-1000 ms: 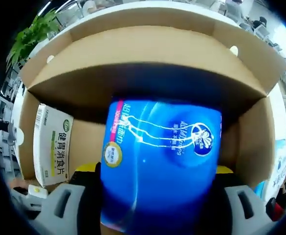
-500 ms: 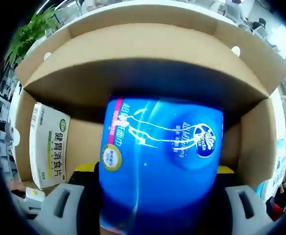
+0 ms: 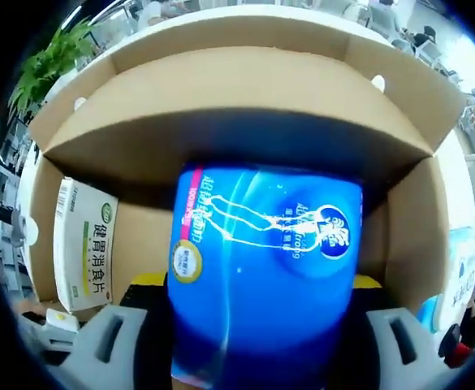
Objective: Operate the shoe box by opening the lid, removing the specified soft item, and placing it in the target area until the item is outside and the box remains undamaged.
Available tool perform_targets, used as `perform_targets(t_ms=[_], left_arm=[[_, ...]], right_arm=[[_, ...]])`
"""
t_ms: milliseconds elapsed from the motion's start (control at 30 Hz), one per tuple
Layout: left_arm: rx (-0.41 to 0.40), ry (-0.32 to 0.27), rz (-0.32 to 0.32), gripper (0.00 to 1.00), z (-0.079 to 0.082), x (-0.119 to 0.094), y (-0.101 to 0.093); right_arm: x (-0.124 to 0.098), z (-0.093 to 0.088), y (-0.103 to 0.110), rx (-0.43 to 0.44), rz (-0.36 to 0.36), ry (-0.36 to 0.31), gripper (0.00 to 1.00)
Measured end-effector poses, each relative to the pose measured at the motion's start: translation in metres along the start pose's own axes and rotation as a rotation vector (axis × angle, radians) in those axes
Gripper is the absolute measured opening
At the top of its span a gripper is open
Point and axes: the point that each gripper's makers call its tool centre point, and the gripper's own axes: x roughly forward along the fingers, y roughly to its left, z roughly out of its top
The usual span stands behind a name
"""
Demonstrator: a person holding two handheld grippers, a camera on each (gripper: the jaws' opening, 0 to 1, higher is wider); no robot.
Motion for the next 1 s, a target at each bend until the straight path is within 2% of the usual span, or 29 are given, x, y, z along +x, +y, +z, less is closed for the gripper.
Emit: perform_targets(t_ms=[233,367,433,533,767,867,933,1000], left_arm=[[-0.002,0.0,0.002,0.03,0.001,-0.001,0.0],[-0.004,0.0,0.004,0.03,-0.002,0.001,0.001],[-0.006,0.001,0.002,0.03,0.006,-0.008,0.0],[-0.003,0.0,0.001,0.03,-0.002,0.003,0.001],[-0.005,-0.001,0.001,0.03,0.001,0.0,0.001],[-0.005,-0.001,0.002,0.03,0.001,-0.001,0.001],[-0.005,-0.001,0.002,0.03,-0.004,0.006,0.002],[-0.005,-0.001,0.001,0.03,0.003,-0.002,0.001]], right_arm=[[0.004,0.01,-0.002,0.008,0.025,-0.015,0.81],[-0.004,0.012,0.003,0.007,0.058,-0.042,0.81],[0.001,0.012,0.003,0.018,0.075,-0.045,0.8],[0.001,0.015,0.003,0.012,0.081,-0.051,0.8],[-0.031,0.022,0.006,0.017,0.123,-0.093,0.8],[-0.027,0.022,0.002,-0.009,0.122,-0.106,0.8],[-0.033,0.022,0.003,-0.008,0.136,-0.117,0.8],[-0.034,0.026,0.004,-0.015,0.143,-0.127,0.8]])
